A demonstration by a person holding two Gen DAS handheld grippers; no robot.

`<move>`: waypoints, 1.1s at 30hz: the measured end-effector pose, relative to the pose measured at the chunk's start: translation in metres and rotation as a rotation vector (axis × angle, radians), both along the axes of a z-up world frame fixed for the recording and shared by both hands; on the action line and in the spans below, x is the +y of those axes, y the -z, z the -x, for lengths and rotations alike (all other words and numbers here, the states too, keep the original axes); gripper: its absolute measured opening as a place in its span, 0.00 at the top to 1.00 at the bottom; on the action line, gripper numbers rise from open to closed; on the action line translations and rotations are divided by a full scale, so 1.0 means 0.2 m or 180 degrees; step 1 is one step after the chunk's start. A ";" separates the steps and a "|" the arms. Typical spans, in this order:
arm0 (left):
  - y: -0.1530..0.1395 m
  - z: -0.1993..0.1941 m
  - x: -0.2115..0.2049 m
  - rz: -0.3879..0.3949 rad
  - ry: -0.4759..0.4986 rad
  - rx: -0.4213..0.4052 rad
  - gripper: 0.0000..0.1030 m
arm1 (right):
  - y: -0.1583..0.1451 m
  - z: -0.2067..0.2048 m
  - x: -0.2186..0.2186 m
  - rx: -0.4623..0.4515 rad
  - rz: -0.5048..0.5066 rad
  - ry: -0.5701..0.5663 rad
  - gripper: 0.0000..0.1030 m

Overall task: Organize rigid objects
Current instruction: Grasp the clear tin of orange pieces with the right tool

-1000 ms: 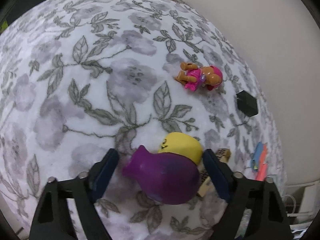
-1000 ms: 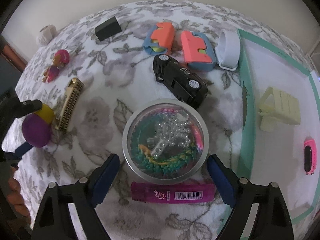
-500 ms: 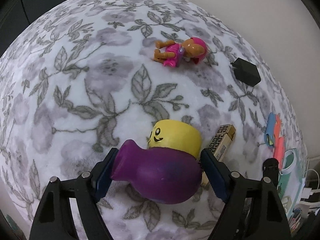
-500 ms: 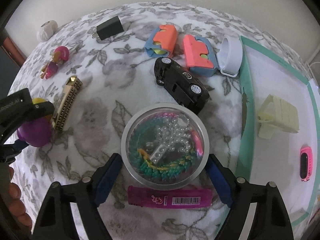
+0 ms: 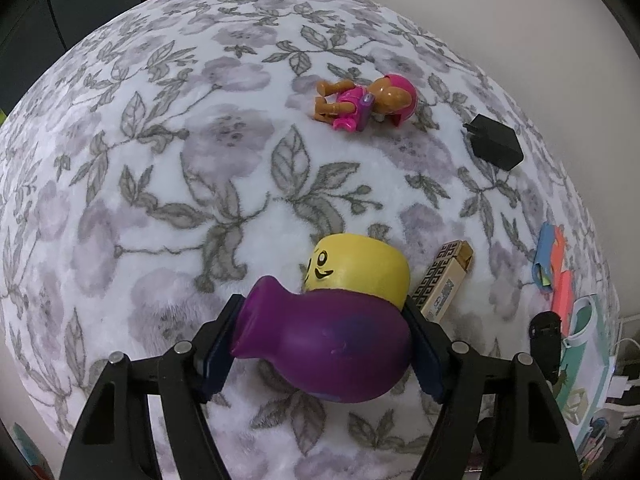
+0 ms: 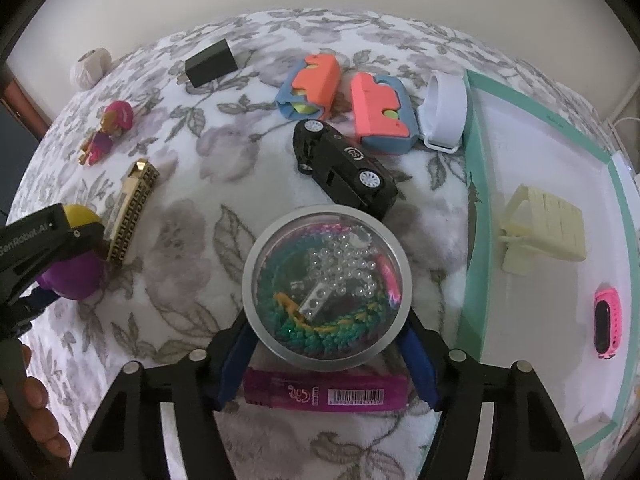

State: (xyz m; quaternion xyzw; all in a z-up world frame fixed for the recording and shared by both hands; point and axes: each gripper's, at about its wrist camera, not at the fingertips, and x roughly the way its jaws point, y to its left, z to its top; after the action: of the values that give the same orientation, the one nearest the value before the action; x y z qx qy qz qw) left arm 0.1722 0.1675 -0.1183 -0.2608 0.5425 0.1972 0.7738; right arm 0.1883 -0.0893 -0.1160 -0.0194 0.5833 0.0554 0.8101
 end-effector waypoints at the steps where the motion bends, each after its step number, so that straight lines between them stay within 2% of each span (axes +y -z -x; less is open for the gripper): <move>1: 0.00 0.01 0.00 0.0011 -0.0008 -0.0011 0.27 | -0.01 0.01 0.00 0.0001 -0.0014 0.0008 0.32; 10: -0.11 0.05 0.02 0.0003 -0.0081 -0.0209 0.27 | -0.11 0.02 -0.10 -0.0053 -0.0236 0.0096 0.32; 15: -0.22 0.08 0.03 0.0037 -0.0086 -0.0433 0.27 | -0.22 0.05 -0.09 -0.0233 -0.0303 0.0054 0.36; 16: -0.25 0.08 0.02 0.0033 -0.0076 -0.0478 0.27 | -0.25 0.05 -0.09 -0.0275 -0.0328 0.0036 0.50; 17: -0.28 0.09 0.01 0.0018 -0.0061 -0.0529 0.27 | -0.27 0.06 -0.09 -0.0310 -0.0352 0.0029 0.93; 20: -0.34 0.07 -0.03 -0.0038 0.0002 -0.0610 0.27 | -0.31 0.07 -0.10 -0.0401 -0.0282 0.0060 0.92; 24: -0.34 0.06 -0.07 -0.0069 0.0048 -0.0602 0.27 | -0.26 0.06 -0.13 -0.0278 -0.0371 0.0115 0.92; 33: -0.23 0.04 -0.07 0.0030 0.0038 -0.0435 0.27 | -0.27 0.03 -0.21 -0.0338 -0.0570 0.0233 0.91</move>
State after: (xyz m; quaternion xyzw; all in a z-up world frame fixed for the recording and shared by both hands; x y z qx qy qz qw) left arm 0.1647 0.1540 -0.0722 -0.2741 0.4910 0.1717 0.8089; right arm 0.1816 -0.1312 -0.0625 0.0715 0.5326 0.0766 0.8399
